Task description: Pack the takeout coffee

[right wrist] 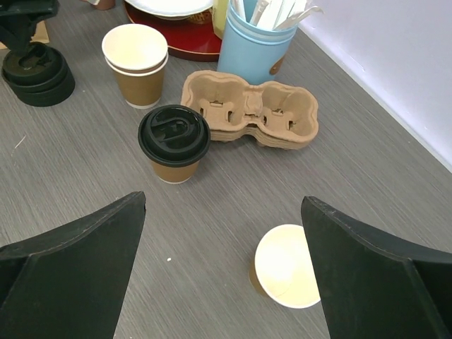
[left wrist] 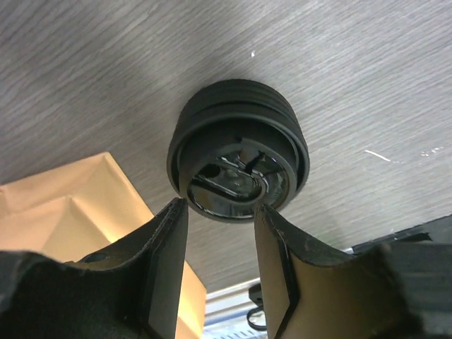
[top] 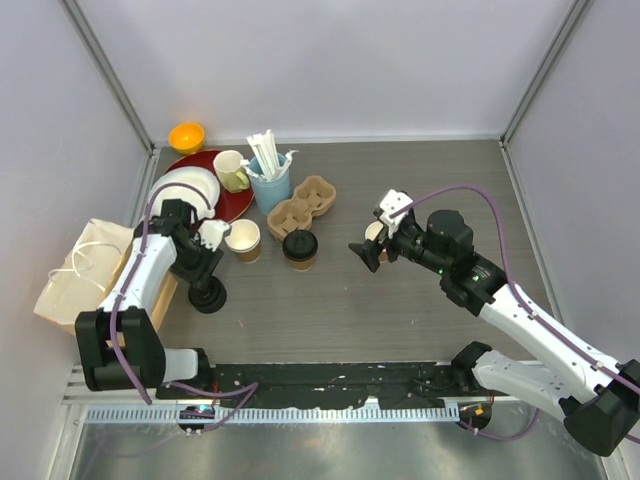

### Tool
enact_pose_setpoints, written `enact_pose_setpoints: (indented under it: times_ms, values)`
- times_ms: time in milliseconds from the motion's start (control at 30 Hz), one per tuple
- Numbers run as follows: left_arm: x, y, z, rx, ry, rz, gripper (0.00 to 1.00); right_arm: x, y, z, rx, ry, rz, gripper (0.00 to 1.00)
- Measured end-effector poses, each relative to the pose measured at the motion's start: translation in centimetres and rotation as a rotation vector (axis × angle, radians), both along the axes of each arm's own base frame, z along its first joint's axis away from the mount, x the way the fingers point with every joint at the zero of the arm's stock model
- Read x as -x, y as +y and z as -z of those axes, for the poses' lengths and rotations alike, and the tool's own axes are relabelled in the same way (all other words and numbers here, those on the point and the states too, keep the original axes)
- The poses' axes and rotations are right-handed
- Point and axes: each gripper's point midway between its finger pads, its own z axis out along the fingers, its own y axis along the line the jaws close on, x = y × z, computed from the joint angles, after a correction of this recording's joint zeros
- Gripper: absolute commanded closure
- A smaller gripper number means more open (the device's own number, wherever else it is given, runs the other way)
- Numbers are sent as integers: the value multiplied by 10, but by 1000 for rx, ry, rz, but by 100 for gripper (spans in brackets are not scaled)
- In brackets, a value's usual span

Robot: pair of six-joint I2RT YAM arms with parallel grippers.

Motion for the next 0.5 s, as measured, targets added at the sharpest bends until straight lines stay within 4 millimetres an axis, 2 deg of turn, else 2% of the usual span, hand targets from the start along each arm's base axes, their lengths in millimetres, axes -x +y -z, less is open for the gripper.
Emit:
enact_pose_setpoints:
  times_ms: [233, 400, 500]
  values:
    - [-18, 5, 15, -26, -10, 66, 61, 4, 4, 0, -4, 4, -30, 3]
    - [-20, 6, 22, -29, 11, 96, 65, 5, 6, 2, -2, 10, -45, 3]
    - [-20, 6, 25, -31, 21, 111, 75, 4, 7, 6, 6, 20, -48, 3]
